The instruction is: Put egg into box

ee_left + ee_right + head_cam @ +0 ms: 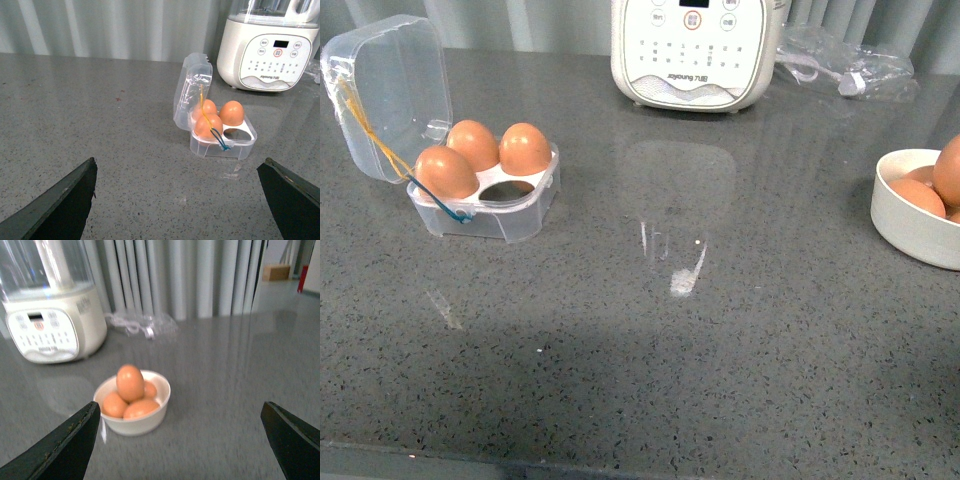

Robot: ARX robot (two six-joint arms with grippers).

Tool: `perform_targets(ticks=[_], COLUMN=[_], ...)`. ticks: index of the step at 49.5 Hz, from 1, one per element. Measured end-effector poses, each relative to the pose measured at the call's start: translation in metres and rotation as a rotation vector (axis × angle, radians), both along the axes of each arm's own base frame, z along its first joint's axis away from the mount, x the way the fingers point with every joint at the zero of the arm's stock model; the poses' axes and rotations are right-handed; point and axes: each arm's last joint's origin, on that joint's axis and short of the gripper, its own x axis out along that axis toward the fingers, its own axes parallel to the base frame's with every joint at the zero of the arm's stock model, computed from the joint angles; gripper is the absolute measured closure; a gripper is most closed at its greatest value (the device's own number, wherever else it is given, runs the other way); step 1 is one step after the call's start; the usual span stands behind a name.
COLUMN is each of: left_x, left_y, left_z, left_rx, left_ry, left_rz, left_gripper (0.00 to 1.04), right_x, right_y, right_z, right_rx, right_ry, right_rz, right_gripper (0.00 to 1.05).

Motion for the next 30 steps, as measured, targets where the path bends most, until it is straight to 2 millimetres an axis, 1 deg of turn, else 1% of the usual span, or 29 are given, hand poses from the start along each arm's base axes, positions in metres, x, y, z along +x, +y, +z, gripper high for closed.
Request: perform_targets(ticks=[4,6,10,14,16,17,18,20,21,26,30], left_x=[0.000,0.000,0.000,0.000,0.000,0.000,0.000,0.000,0.000,0.000,0.000], left_y=[0.000,0.000,0.000,0.000,0.000,0.000,0.000,0.000,0.000,0.000,0.000], left_z=[0.000,0.000,0.000,0.000,0.000,0.000,0.000,0.000,0.000,0.000,0.000], left_rx=[0.000,0.000,0.000,0.000,0.000,0.000,0.000,0.000,0.000,0.000,0.000], left_ry=[0.000,0.000,0.000,0.000,0.000,0.000,0.000,0.000,0.000,0.000,0.000], left_rz=[0.001,0.000,0.000,0.000,0.000,0.001,0.000,0.000,0.000,0.000,0.000], left_gripper=[0.07,0.07,0.07,0.07,0.07,0.07,0.07,0.07,0.07,0.07,0.07], right_x=[0.009,0.017,0.040,0.061,0.069,0.077,0.080,0.093,0.096,0.124,0.136], right_y=[-0.004,-0.006,-0.010,-0.010,-0.011,-0.011,-0.011,-0.012,-0.012,-0.013,-0.013], right_z=[0.013,0.023,0.048,0.060,0.063,0.065,0.066,0.066,0.066,0.059,0.060], right_rx=[-0.024,-0.027,-0.031,-0.071,-0.077,-0.078,-0.079,-0.081,-0.079,-0.066,-0.069], right_ry=[-0.061,-0.084,-0.125,-0.134,-0.119,-0.096,-0.087,-0.051,-0.040,0.089,0.130], right_rz=[0.009,0.022,0.036,0.042,0.052,0.069,0.075,0.093,0.092,0.117,0.139], right_gripper=[0.07,0.07,0.07,0.07,0.07,0.07,0.07,0.07,0.07,0.07,0.07])
